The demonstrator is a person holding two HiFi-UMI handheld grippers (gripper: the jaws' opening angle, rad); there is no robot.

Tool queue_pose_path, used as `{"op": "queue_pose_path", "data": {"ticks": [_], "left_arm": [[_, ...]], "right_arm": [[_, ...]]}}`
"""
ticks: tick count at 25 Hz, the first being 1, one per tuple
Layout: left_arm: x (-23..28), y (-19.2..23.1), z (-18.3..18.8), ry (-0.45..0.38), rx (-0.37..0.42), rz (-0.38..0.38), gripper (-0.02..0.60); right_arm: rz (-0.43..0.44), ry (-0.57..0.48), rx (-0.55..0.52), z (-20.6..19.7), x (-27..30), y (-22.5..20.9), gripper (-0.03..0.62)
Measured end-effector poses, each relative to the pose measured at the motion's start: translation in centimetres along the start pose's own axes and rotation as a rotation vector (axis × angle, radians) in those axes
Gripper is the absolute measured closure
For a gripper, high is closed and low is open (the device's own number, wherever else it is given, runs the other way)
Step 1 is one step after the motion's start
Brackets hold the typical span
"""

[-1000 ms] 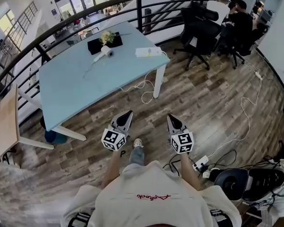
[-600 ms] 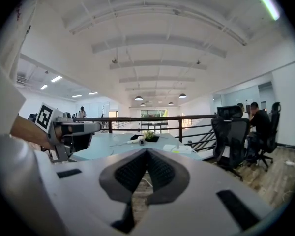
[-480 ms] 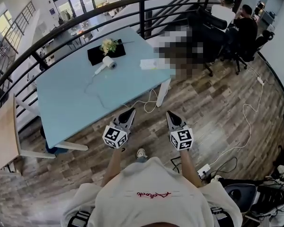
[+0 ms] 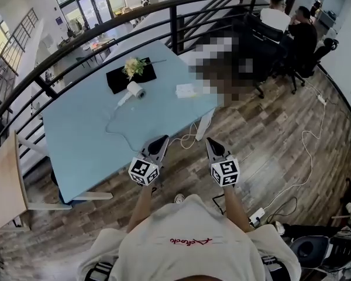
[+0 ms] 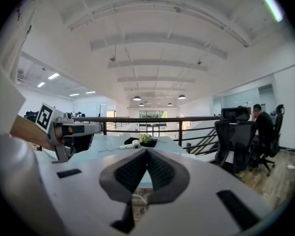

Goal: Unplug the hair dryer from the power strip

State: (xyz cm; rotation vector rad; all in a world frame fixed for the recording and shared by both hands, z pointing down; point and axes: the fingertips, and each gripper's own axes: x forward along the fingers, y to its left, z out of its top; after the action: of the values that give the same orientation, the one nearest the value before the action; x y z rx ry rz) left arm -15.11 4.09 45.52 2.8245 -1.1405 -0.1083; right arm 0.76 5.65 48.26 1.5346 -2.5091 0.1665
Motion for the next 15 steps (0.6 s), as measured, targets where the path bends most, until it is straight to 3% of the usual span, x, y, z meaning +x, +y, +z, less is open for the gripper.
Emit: {"op": "queue_pose_path", "data": {"ticks": [15], "left_arm": [[0.6, 1.7, -1.4, 0.017, -0.021, -0.035, 0.572]], "right_arm": [[-0.018, 0.023, 0.007, -1.1, 1.7, 0.6, 0.576]]}}
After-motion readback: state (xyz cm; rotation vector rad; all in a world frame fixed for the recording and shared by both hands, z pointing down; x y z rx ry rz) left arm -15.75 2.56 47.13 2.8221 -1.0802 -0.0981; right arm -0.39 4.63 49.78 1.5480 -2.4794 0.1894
